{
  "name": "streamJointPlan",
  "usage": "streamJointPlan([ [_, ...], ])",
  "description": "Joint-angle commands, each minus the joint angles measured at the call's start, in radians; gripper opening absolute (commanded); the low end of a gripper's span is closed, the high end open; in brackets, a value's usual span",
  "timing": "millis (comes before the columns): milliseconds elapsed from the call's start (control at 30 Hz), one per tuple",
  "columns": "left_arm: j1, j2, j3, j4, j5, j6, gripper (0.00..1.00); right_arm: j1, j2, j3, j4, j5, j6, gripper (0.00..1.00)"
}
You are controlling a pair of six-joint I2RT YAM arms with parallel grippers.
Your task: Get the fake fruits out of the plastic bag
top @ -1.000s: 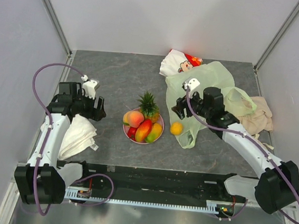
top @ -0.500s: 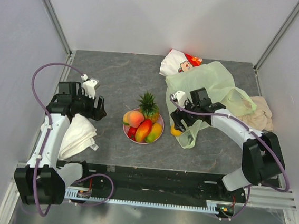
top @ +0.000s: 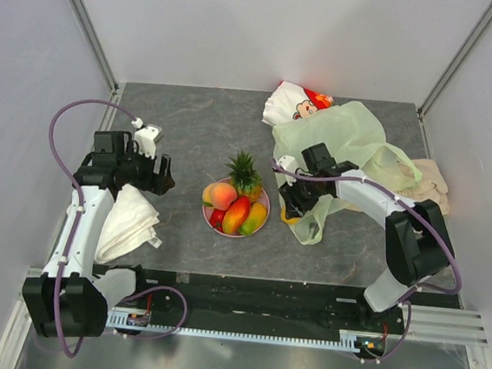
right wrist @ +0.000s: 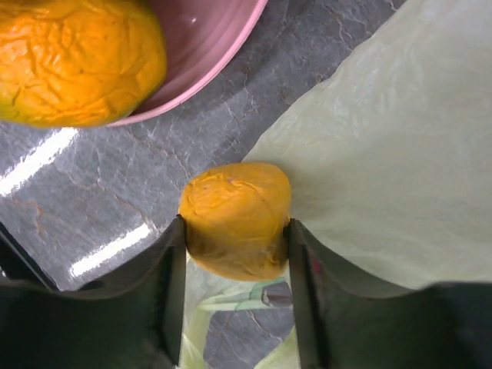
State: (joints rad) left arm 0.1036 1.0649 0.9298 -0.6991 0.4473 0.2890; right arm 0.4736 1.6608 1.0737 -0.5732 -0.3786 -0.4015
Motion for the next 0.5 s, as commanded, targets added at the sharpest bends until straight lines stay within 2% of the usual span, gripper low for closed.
streamJointPlan([
  [0, 0.005, -0.003, 0.033, 0.041, -0.005, 0.036, 0.86, 0.002, -0.067, 0.101, -0.045, -0.006, -0.037, 0.43],
  [200, 0.004, 0.004, 0.021, 0.042, -0.002, 0.039, 0.86, 0.002, -0.121, 0.181, -0.079, -0.141, -0.036, 0.43],
  [467, 0.01, 0.006, 0.032, 0.02, -0.021, 0.045, 0.87, 0.002, 0.014, 0.203, 0.004, -0.197, 0.05, 0.45],
])
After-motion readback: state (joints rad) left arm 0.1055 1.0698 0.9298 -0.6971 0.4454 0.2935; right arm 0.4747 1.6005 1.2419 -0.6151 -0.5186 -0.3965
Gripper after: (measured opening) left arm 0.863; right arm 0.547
